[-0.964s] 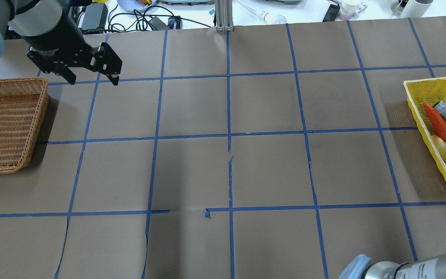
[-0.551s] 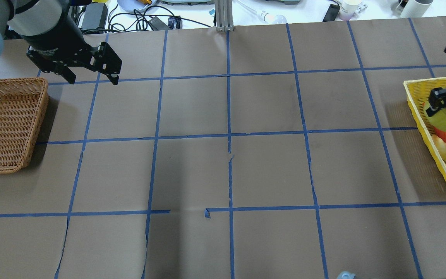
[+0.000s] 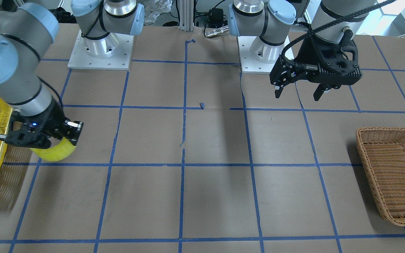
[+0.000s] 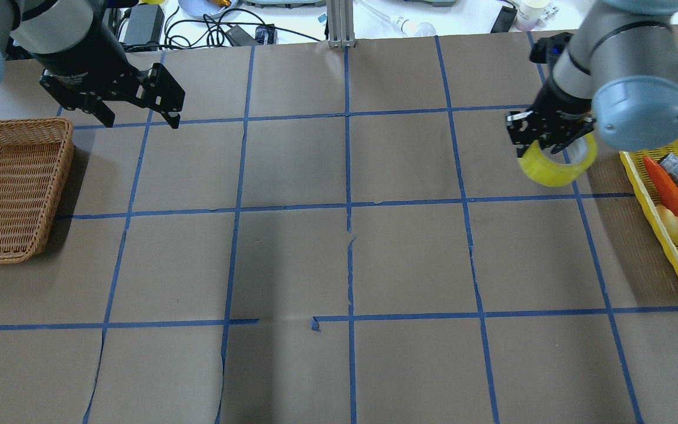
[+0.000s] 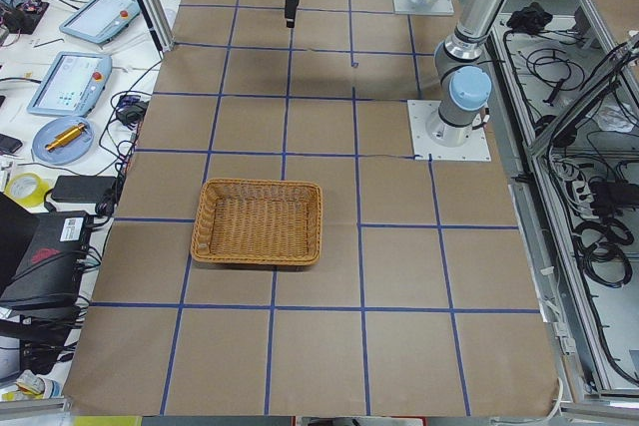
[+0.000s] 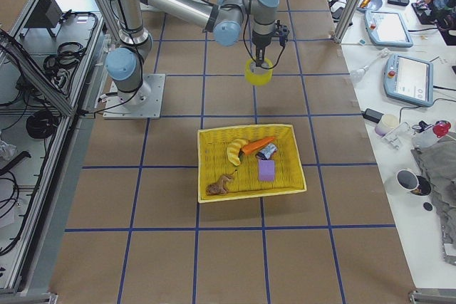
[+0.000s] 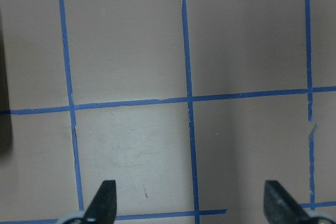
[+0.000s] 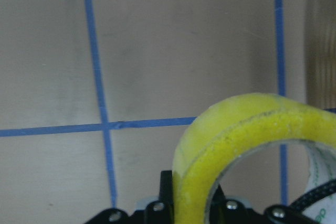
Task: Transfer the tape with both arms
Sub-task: 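Grasp the yellow tape roll with the right gripper and lift it out, then carry the tape roll to the table center and release it with the right gripper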
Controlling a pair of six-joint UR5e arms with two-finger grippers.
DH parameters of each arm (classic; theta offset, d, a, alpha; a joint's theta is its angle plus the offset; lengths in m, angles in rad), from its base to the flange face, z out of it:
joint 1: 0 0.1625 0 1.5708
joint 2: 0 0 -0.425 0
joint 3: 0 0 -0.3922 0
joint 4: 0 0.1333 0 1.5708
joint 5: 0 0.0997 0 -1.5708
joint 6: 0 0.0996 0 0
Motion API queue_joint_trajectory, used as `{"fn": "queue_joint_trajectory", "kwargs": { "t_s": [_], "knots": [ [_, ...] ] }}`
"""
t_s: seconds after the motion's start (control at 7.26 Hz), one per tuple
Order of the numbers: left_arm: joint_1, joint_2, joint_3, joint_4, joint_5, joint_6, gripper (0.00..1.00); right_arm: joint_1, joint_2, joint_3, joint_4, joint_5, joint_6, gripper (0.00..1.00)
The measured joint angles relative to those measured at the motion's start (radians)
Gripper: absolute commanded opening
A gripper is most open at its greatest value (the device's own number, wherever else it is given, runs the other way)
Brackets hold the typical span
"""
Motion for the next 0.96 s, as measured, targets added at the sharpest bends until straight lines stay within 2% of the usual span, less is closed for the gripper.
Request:
{"fn": "queue_joint_trajectory", "kwargs": {
  "t_s": [0.41,0.69,0.96],
  "knots": [
    [0.000,0.000,0.000,0.000,0.000,0.002,1.00,0.273,0.148,-0.031,-0.176,0.010,0.373,0.00],
    [0.000,0.000,0.000,0.000,0.000,0.003,1.00,0.382,0.263,-0.103,-0.212,0.012,0.527,0.00],
    [0.002,-0.001,0.003,0.000,0.000,0.003,1.00,0.443,0.350,-0.164,-0.224,0.013,0.609,0.00]
  ]
}}
